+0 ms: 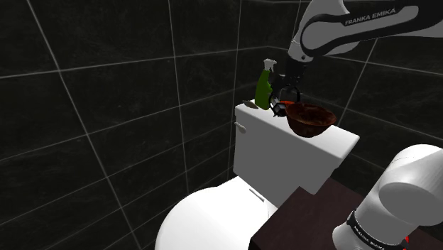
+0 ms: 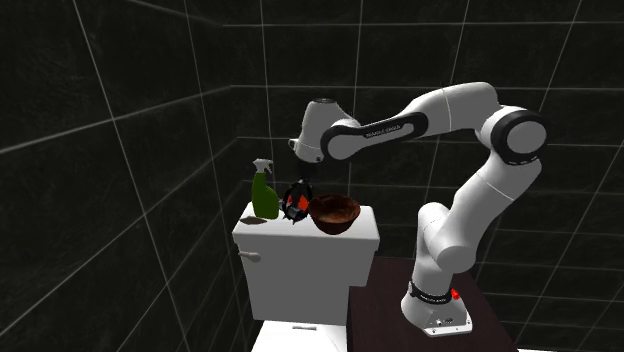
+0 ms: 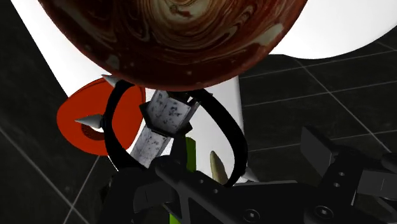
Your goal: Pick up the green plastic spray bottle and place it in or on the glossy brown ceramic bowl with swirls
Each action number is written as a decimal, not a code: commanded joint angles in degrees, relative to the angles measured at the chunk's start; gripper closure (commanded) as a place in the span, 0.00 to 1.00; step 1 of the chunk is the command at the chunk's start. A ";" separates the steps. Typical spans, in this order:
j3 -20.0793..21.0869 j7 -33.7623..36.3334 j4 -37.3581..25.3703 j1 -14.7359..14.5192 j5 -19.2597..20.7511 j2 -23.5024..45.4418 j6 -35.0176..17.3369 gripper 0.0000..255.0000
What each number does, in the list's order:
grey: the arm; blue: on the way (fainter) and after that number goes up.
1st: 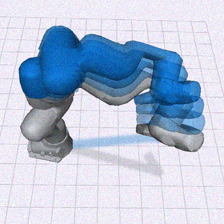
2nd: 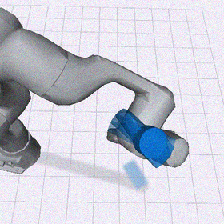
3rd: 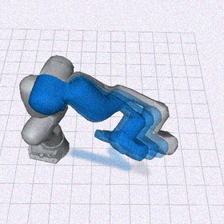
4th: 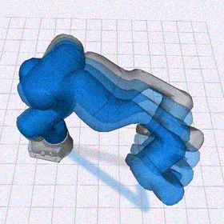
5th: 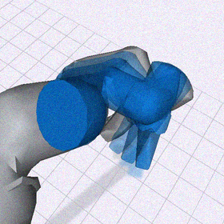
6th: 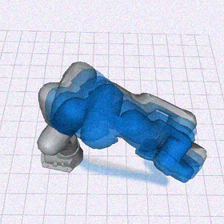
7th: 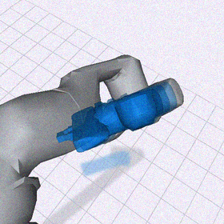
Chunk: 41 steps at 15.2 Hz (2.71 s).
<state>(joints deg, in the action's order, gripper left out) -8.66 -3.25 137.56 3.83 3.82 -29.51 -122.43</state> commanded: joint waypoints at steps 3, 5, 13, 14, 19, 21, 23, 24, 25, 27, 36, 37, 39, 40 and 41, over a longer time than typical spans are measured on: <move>-2.39 -1.45 -1.94 0.49 -0.51 5.72 -9.43 0.00; -3.58 -2.32 -3.43 0.51 -1.25 8.67 -13.57 0.00; -5.92 -4.74 -5.95 -0.06 -4.08 15.97 -22.43 0.00; -6.02 -4.92 -5.90 -0.16 -4.34 16.64 -23.13 0.00; -6.29 -5.44 -5.84 -0.44 -5.07 18.41 -24.92 0.00; -6.29 -5.44 -5.84 -0.44 -5.07 18.41 -24.92 0.00; -6.30 -5.44 -5.84 -0.45 -5.07 18.41 -24.92 0.00; -6.30 -5.43 -5.84 -0.45 -5.07 18.41 -24.92 0.00; -6.29 -5.43 -5.99 -0.49 -5.12 18.61 -24.96 1.00; -6.31 -5.44 -5.64 -0.40 -4.99 18.15 -24.85 1.00; -6.16 -5.14 -6.83 -0.37 -4.75 17.80 -23.34 1.00; -6.10 -5.01 -7.34 -0.33 -4.61 17.51 -22.55 1.00; -5.97 -4.76 -8.41 -0.26 -4.36 16.99 -20.97 1.00; -5.91 -4.65 -8.96 -0.24 -4.25 16.74 -20.19 1.00; -5.85 -4.54 -9.52 -0.21 -4.14 16.51 -19.40 1.00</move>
<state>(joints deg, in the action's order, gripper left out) -14.57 -7.92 128.91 3.59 -0.44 -12.78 -142.88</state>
